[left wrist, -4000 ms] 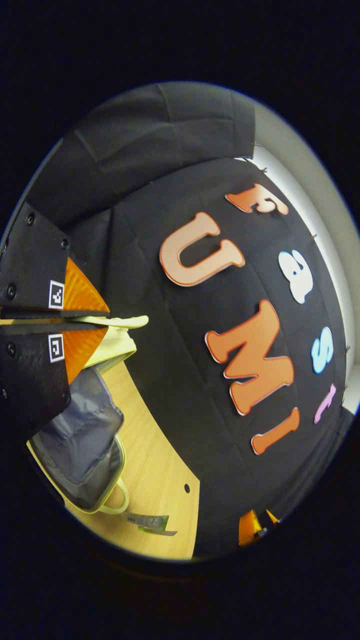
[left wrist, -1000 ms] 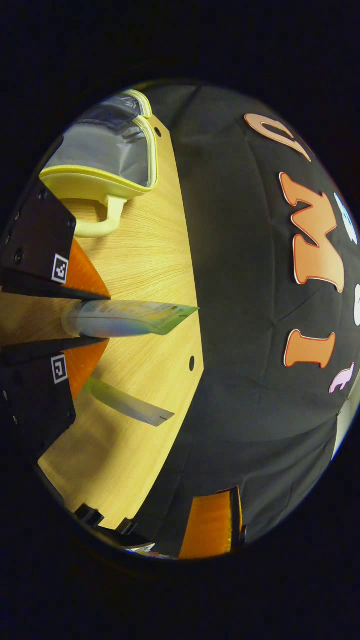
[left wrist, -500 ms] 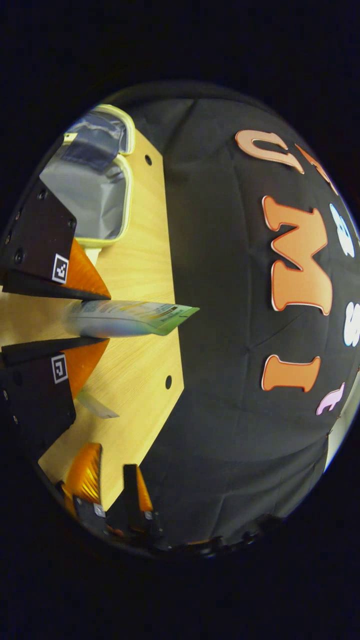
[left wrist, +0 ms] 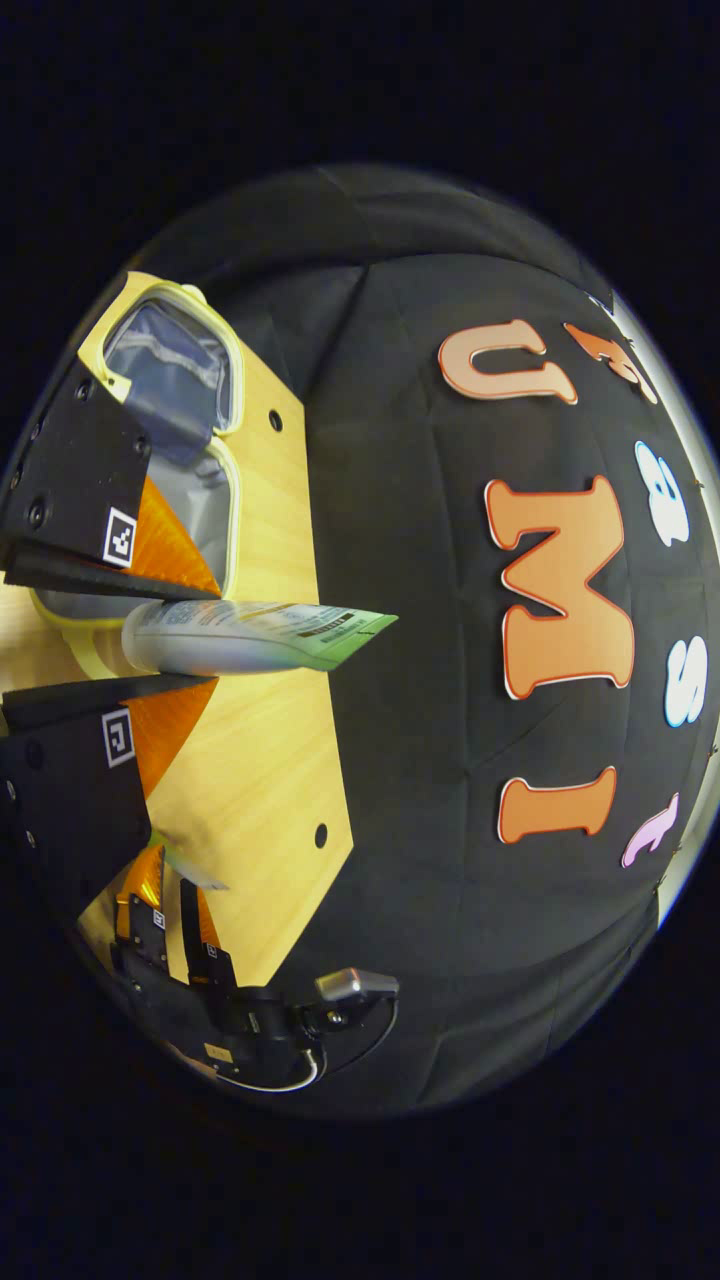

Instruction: First open the suitcase, pack the skin care products into it, and then close the suitcase.

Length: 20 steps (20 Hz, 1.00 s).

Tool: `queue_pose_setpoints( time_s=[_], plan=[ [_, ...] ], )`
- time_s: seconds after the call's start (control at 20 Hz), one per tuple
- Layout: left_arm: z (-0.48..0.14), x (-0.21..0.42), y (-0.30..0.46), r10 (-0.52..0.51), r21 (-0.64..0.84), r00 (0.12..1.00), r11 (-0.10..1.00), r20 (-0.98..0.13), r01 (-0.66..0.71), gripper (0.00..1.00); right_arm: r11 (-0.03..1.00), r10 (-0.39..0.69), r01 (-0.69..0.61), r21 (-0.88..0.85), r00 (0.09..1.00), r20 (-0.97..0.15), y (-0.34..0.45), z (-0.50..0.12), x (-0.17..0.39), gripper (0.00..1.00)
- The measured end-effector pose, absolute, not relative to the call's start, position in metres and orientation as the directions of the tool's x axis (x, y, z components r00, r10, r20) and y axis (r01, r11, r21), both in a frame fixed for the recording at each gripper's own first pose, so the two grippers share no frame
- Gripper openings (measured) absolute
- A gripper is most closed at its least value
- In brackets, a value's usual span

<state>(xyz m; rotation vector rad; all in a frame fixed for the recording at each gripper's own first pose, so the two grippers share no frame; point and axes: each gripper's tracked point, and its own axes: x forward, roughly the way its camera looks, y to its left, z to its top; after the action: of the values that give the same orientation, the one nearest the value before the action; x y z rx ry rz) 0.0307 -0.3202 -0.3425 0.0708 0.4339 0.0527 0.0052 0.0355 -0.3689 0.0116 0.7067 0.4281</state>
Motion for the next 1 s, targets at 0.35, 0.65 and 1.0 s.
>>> queue_pose_setpoints(
  time_s=[0.35, 0.65, 1.0],
  plan=[
    [-0.335, 0.000, -0.260, 0.171, 0.115, 0.879, 0.984, -0.444, -0.134, 0.37, 0.897, 0.435, -0.381, 0.226, 0.661, -0.611, 0.049, -0.357, 0.006, 0.36],
    [-0.348, -0.001, -0.212, 0.129, 0.084, 0.865, 0.991, -0.486, -0.101, 0.37, 0.909, 0.415, -0.357, 0.213, 0.739, -0.532, 0.070, -0.283, 0.000, 0.36],
    [-0.378, 0.007, -0.174, -0.013, 0.039, 0.823, 0.998, -0.567, 0.043, 0.37, 0.927, 0.375, -0.338, 0.163, 0.810, -0.452, 0.127, -0.209, -0.007, 0.36]
  ],
)
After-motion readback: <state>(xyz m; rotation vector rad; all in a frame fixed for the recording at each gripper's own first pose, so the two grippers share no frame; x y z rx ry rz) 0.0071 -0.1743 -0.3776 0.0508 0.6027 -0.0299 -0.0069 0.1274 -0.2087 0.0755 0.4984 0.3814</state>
